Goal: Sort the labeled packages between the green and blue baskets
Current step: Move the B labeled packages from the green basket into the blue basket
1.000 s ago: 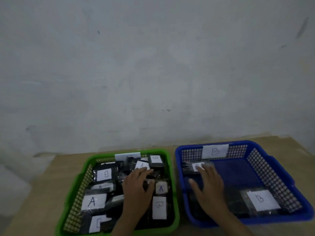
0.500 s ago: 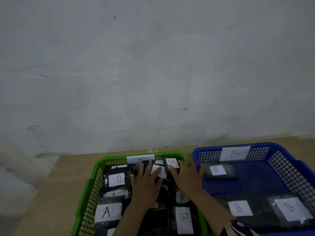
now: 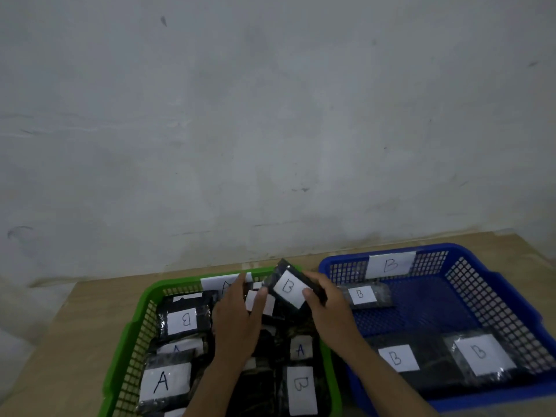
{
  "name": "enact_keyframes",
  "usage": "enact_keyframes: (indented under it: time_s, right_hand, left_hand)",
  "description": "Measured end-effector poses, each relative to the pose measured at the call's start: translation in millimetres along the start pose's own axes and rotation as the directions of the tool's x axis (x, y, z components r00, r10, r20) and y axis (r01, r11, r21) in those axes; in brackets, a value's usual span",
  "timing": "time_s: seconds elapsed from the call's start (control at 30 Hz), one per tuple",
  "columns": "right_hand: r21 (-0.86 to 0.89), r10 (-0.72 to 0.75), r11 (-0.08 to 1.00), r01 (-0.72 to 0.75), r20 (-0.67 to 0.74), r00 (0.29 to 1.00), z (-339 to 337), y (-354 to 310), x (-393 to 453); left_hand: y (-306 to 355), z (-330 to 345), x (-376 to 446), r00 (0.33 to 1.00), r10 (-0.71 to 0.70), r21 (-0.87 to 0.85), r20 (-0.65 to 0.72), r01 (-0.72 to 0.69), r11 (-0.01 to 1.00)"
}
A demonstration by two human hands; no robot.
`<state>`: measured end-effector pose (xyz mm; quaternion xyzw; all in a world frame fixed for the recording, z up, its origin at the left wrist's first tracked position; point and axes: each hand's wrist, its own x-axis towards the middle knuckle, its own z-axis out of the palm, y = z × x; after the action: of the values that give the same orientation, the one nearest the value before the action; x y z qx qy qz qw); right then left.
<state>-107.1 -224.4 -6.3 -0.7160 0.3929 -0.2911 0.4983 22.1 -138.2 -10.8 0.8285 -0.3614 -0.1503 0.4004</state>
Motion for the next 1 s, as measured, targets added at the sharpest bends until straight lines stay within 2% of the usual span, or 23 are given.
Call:
enact_keyframes:
  time_s: [0.1,0.17,0.3,0.47,0.53,0.6,0.67,0.73,0.83,1.0]
  right_hand:
    - [0.021,-0.021,1.0,0.019,0.099,0.995,-26.0,1.4,-9.6]
    - [0.032,-0.028,0.999,0.025,0.101,0.994,-41.9,4.1,-16.1]
    - [0.066,0.037,0.997,-0.033,-0.066,0.997,-72.4,13.4,-25.8]
    - [0.097,0.109,0.991,-0.097,-0.126,0.986,-108.3,29.5,-26.1]
    - [0.083,0.13,0.989,-0.118,-0.16,0.979,-123.5,38.0,-22.8]
    - [0.073,0.167,0.985,-0.155,-0.215,0.962,-138.1,49.0,-16.7]
    - [0.027,0.202,0.979,-0.201,-0.247,0.948,-149.9,60.9,-8.4]
    - [-0.078,0.235,0.963,-0.26,-0.235,0.943,-155.6,74.3,-0.1]
    - [-0.253,0.28,0.918,-0.306,-0.133,0.951,-151.7,91.6,9.2]
    - [-0.308,0.238,0.924,-0.228,-0.003,0.971,-124.0,106.5,15.6]
  left_hand:
    - [26.0,3.8,-7.0,0.988,0.128,-0.205,0.083,-0.108,0.973]
    - [37.8,13.7,-11.7,0.975,0.188,-0.221,0.12,-0.158,0.962]
    - [54.5,36.7,-20.6,0.983,0.133,-0.381,0.123,-0.076,0.921]
    - [75.3,68.7,-24.1,0.979,0.077,-0.36,0.188,-0.004,0.933]
    - [80.6,80.5,-24.7,0.975,0.079,-0.225,0.205,-0.032,0.974]
    - [76.3,94.2,-25.1,0.967,0.108,0.075,0.232,-0.128,0.989]
    - [71.0,107.5,-28.2,0.96,0.078,0.365,0.27,-0.177,0.914]
    - [62.9,119.5,-31.9,0.951,0.053,0.541,0.303,-0.218,0.812]
    - [57.1,125.8,-32.6,0.958,0.052,0.61,0.283,-0.221,0.761]
    - [64.2,123.1,-36.4,0.968,0.115,0.581,0.223,-0.227,0.782]
